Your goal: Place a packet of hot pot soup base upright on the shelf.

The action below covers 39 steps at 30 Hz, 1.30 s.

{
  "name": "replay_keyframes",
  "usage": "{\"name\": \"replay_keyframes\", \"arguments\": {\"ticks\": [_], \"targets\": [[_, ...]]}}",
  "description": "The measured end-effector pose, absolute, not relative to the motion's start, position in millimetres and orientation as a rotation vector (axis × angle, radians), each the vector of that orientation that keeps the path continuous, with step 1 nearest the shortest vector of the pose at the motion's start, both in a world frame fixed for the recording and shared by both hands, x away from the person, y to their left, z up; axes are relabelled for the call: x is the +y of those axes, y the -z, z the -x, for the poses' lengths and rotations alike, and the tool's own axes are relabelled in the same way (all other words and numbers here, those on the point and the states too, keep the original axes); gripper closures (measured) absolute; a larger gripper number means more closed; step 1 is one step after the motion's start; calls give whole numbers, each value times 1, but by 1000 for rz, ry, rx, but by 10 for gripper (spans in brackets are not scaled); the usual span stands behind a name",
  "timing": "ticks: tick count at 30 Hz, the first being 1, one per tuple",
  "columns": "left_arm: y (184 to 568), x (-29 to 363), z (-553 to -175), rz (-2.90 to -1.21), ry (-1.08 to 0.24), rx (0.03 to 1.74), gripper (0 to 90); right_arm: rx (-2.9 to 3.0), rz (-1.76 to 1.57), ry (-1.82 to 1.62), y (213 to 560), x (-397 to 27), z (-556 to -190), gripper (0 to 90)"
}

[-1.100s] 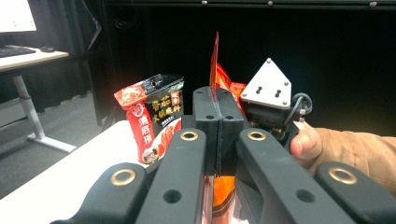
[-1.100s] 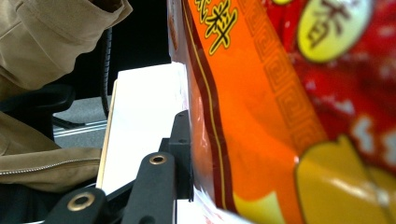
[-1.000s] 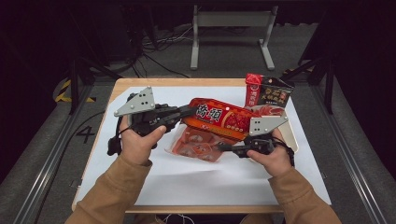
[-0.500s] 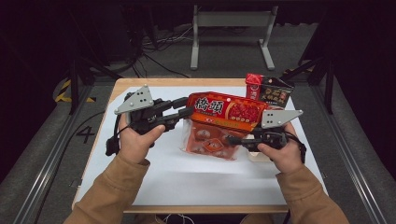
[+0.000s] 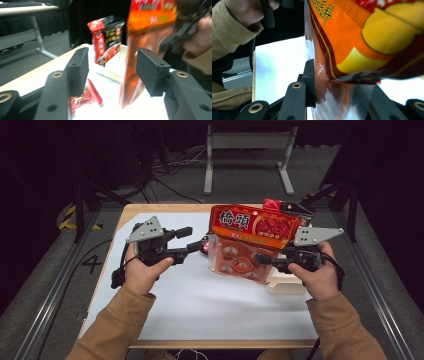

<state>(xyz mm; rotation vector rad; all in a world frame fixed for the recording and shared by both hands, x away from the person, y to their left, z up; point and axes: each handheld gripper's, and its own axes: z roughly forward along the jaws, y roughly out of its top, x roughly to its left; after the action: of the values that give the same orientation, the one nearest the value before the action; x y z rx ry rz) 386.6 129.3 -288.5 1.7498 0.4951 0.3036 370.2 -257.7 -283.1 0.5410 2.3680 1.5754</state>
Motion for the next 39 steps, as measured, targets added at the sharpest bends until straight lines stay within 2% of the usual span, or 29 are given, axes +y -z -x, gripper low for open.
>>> {"name": "replay_keyframes", "arguments": {"ticks": [23,39], "targets": [[342,156,-395,-1827,-345,608,356,2249,-670,-1548,259,-283,-379,699],[354,167,-401,-1837,-344,663,336,2143,-764,-1502,255,-310,-385,700]]}}
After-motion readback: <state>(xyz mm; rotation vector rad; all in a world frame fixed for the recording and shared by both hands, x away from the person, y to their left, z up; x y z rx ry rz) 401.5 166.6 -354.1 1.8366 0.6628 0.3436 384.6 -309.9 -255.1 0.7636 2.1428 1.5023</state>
